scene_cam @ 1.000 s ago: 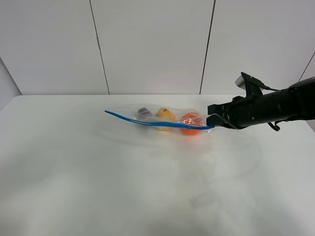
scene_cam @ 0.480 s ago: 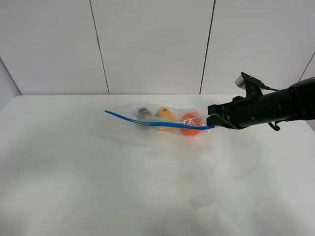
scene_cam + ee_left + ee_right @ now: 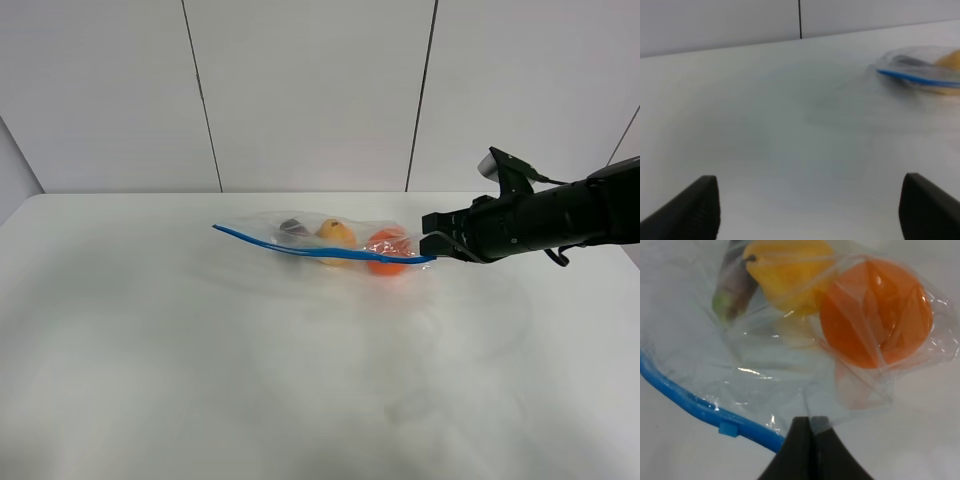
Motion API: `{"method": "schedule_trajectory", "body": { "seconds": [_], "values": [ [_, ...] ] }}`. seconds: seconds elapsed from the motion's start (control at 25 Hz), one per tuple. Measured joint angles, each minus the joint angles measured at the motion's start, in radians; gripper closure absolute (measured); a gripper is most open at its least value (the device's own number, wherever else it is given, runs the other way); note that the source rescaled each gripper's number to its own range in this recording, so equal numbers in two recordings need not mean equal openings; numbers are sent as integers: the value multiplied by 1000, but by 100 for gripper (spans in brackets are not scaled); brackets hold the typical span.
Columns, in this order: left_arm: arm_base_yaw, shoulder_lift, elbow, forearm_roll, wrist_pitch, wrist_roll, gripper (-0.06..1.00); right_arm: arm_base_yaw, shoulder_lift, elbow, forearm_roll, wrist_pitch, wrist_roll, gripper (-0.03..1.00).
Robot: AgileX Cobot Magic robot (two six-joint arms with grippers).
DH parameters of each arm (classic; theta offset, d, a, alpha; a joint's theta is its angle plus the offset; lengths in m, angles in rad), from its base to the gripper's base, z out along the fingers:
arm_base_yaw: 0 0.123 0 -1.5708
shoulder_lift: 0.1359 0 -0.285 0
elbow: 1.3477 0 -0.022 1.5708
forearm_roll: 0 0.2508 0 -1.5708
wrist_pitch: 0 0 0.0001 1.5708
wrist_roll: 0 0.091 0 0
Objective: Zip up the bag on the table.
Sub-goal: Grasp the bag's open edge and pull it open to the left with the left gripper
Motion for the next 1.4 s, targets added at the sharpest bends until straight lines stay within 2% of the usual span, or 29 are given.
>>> {"method": "schedule_trajectory", "body": {
  "seconds": [0.44, 0.92, 1.28, 1.4],
  "values": [
    [0, 201, -91, 0, -121, 4, -6, 0, 0, 0, 0, 0, 0, 97],
    [0, 426, -102, 0, -267, 44, -6, 0, 0, 0, 0, 0, 0, 97],
    [0, 503, -103, -1, -296, 49, -6, 0, 0, 0, -12, 1, 0, 97],
    [-7, 503, -103, -27, -296, 58, -6, 0, 0, 0, -12, 1, 0, 97]
  ]
}}
